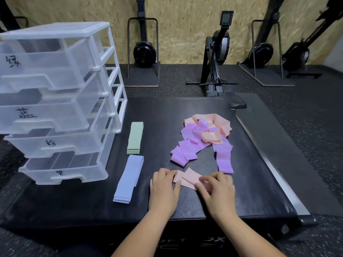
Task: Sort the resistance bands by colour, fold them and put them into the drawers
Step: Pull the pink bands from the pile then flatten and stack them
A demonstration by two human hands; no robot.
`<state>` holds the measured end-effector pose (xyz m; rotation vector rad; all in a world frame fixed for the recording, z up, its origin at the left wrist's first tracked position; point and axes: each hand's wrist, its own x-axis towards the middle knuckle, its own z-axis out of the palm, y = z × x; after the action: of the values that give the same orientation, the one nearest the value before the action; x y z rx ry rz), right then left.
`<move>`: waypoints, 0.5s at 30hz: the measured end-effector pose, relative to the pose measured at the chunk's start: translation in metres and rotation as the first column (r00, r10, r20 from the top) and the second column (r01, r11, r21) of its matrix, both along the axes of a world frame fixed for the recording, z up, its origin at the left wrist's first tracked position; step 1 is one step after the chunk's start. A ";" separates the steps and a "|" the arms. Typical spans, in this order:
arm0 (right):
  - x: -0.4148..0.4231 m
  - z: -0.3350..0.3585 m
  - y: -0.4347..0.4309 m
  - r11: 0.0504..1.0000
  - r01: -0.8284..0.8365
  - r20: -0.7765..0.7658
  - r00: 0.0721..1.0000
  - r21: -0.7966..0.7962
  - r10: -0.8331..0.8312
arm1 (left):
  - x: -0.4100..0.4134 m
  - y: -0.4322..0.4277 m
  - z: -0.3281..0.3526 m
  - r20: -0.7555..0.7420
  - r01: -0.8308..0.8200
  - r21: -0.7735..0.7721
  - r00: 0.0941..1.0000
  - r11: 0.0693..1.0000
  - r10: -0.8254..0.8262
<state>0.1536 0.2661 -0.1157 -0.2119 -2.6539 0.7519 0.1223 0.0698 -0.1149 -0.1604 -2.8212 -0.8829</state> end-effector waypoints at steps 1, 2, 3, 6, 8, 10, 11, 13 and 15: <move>0.001 0.000 0.000 1.000 0.017 -0.022 1.000 -0.019 -0.017 | 0.000 -0.001 0.000 0.001 0.004 0.000 1.000 1.000 -0.004; 0.001 -0.001 0.000 0.999 0.035 -0.045 0.998 -0.034 -0.037 | 0.000 -0.002 0.000 0.003 0.009 -0.003 1.000 1.000 -0.009; 0.001 0.000 0.000 0.998 0.055 -0.066 0.996 -0.044 -0.057 | 0.000 -0.002 0.001 0.007 0.012 -0.010 1.000 1.000 -0.012; 0.004 0.001 0.005 0.991 0.110 -0.126 0.985 -0.076 -0.119 | -0.001 -0.001 0.005 0.037 0.014 -0.034 0.999 0.999 -0.013; 0.011 0.005 0.014 0.974 0.199 -0.124 0.969 -0.104 -0.212 | -0.001 -0.001 0.008 0.058 0.015 -0.036 0.998 0.999 -0.013; 0.023 0.009 0.027 0.926 0.363 -0.066 0.926 -0.104 -0.371 | -0.002 -0.001 0.008 0.071 0.016 -0.035 0.997 0.999 -0.014; 0.029 0.010 0.035 0.890 0.445 -0.037 0.892 -0.097 -0.450 | -0.002 -0.001 0.008 0.071 0.017 -0.037 0.997 0.999 -0.014; 0.040 0.009 0.048 0.835 0.540 -0.002 0.840 -0.109 -0.543 | -0.002 -0.001 0.007 0.073 0.017 -0.043 0.997 0.999 -0.013; 0.048 0.008 0.056 0.825 0.530 0.030 0.844 -0.195 -0.535 | -0.003 0.000 0.007 0.087 0.010 -0.049 0.996 0.999 -0.006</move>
<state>0.2020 0.3220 -0.1074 -0.9482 -2.3071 0.8053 0.1192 0.0698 -0.1080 -0.1436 -2.9263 -0.8418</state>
